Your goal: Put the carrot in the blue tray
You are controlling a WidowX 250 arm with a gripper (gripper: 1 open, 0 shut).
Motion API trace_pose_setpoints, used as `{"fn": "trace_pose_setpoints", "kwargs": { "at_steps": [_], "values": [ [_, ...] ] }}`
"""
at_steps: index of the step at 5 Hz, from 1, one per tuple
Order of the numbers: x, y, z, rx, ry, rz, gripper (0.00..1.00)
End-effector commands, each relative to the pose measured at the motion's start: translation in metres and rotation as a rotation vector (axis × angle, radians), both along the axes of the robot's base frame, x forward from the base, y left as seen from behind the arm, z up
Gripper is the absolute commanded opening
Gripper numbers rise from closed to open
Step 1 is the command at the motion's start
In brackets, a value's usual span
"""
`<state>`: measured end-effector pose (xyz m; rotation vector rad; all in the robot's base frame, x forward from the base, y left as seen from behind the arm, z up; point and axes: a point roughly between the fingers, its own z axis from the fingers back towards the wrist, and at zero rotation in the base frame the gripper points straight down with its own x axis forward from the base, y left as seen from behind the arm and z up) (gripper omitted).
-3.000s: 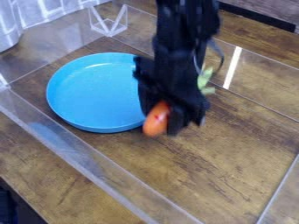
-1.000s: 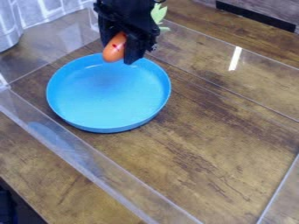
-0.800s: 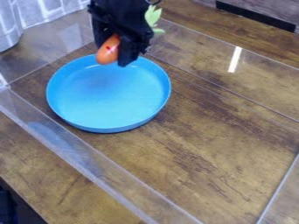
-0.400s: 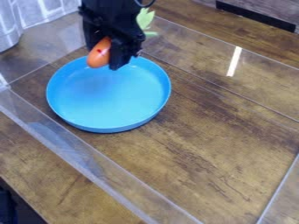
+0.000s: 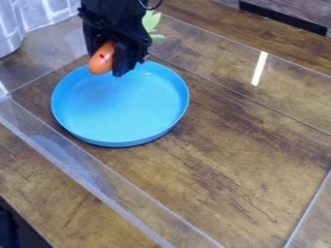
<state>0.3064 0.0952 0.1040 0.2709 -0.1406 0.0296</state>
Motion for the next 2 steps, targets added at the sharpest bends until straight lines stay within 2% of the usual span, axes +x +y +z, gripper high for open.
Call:
{"fn": "trace_pose_setpoints", "kwargs": {
  "at_steps": [1,2],
  "values": [
    [0.0008,0.0042,0.0072,0.010,-0.035,0.012,0.00],
    [0.0027,0.0040,0.0028,0.008,-0.031,0.011,0.00]
  ]
}}
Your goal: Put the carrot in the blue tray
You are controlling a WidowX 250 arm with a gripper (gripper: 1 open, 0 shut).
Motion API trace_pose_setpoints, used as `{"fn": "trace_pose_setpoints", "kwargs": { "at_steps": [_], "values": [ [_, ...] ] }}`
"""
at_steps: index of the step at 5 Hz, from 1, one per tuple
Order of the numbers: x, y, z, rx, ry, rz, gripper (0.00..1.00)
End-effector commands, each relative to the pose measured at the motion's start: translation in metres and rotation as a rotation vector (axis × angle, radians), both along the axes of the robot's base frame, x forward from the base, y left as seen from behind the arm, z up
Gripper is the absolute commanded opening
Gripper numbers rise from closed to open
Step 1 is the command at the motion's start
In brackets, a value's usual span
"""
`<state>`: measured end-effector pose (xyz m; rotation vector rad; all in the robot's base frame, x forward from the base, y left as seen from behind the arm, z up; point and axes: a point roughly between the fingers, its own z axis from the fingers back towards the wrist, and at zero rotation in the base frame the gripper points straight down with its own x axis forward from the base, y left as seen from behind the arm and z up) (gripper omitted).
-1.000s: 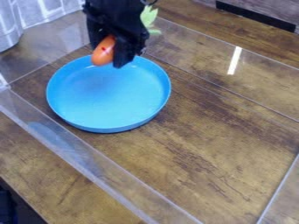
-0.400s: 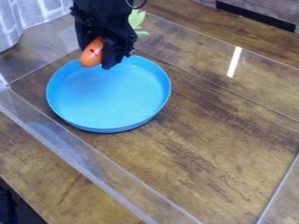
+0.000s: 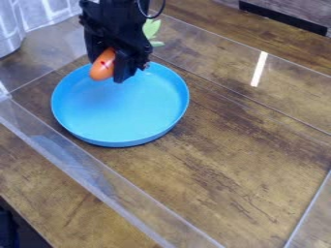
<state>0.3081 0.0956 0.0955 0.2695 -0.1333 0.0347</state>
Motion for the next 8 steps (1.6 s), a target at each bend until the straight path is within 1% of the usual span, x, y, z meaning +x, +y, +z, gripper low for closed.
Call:
{"fn": "trace_pose_setpoints", "kwargs": {
  "at_steps": [1,6,8],
  "values": [
    [0.002,0.002,0.008,0.010,-0.035,0.002,0.00],
    [-0.001,-0.013,0.027,0.013,-0.071,-0.021,0.00],
    [0.002,-0.015,0.026,0.015,-0.068,-0.027,0.00]
  ]
}}
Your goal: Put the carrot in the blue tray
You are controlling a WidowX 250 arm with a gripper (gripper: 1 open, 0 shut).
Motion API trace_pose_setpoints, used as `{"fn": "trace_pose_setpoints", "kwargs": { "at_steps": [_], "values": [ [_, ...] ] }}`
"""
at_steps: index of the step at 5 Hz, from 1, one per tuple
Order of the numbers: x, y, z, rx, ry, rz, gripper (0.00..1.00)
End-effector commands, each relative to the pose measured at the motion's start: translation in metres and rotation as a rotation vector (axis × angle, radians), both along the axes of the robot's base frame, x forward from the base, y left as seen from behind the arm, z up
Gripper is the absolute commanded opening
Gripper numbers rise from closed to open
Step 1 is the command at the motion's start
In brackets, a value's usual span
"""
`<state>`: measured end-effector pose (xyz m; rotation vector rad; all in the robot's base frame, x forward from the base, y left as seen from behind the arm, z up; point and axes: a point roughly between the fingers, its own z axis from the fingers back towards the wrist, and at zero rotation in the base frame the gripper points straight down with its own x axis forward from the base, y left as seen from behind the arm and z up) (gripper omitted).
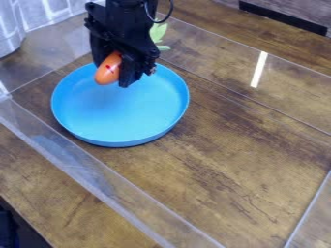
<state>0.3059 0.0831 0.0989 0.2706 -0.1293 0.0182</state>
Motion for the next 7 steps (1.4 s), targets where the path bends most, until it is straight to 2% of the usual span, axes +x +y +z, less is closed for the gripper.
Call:
{"fn": "trace_pose_setpoints", "kwargs": {
  "at_steps": [1,4,6,7],
  "values": [
    [0.010,-0.006,0.016,0.006,-0.071,-0.026,1.00],
    [0.032,-0.008,0.016,-0.025,-0.091,-0.075,1.00],
    [0.040,-0.003,0.028,-0.026,-0.115,-0.090,1.00],
    [0.041,-0.002,0.031,-0.037,-0.123,-0.091,1.00]
  ]
}}
